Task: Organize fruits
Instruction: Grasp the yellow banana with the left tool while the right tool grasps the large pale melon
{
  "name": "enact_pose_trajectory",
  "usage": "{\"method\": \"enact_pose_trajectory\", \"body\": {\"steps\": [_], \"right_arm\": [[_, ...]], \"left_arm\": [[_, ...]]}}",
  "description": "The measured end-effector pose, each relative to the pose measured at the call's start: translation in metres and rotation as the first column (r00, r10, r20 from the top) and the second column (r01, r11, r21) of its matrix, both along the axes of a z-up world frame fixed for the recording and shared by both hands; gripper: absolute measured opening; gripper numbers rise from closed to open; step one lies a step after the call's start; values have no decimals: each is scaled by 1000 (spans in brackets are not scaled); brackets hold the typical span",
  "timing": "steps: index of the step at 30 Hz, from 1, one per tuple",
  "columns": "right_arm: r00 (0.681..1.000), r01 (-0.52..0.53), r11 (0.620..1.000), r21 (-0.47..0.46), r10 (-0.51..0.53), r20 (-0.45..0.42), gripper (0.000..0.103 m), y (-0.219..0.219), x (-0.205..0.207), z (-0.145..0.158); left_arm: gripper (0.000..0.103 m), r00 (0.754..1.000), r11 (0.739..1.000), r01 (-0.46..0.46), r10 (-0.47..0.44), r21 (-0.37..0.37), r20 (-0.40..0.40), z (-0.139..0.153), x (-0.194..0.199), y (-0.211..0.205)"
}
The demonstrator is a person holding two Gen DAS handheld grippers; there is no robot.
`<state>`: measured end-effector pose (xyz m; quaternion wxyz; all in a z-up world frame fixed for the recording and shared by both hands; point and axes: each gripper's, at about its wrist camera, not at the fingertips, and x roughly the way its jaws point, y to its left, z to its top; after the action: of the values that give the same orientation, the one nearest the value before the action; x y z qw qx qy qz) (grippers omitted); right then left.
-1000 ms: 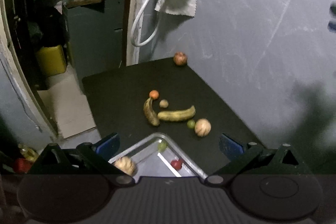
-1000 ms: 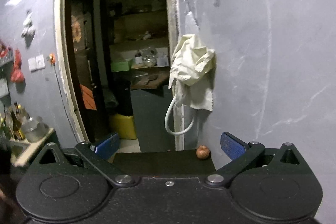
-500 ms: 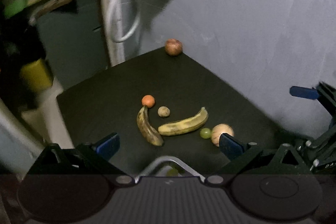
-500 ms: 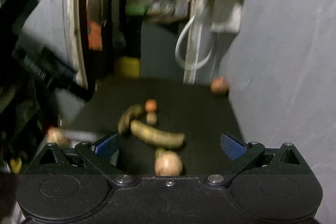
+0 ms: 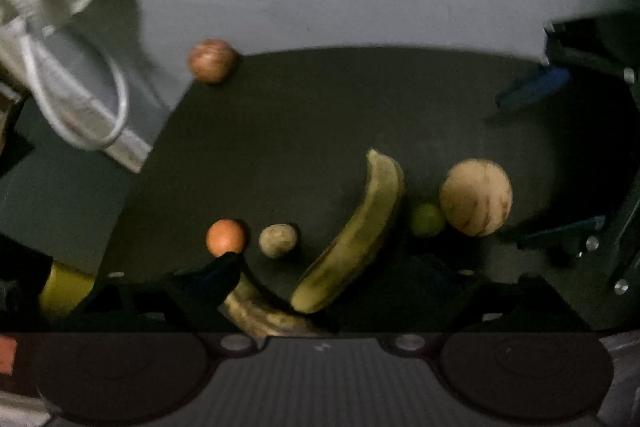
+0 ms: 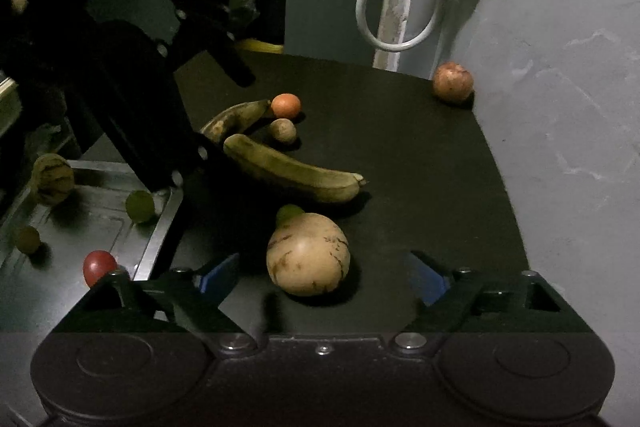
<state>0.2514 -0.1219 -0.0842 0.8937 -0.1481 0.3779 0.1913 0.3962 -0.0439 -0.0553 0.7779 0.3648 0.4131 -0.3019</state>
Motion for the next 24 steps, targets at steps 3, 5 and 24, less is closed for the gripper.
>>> {"method": "enact_pose_trajectory", "body": {"steps": [3, 5, 24], "right_arm": [[1000, -11, 1000, 10, 12, -7, 83, 0, 4, -5], [1000, -11, 1000, 22, 12, -19, 80, -1, 7, -8], [998, -24, 998, 65, 28, -58, 56, 1, 22, -22]], "left_arm": [[84, 997, 996, 72, -71, 61, -15, -14, 3, -6], [83, 993, 989, 119, -118, 86, -19, -18, 4, -9], [47, 958, 957, 269, -255, 106, -130, -35, 19, -36]]}}
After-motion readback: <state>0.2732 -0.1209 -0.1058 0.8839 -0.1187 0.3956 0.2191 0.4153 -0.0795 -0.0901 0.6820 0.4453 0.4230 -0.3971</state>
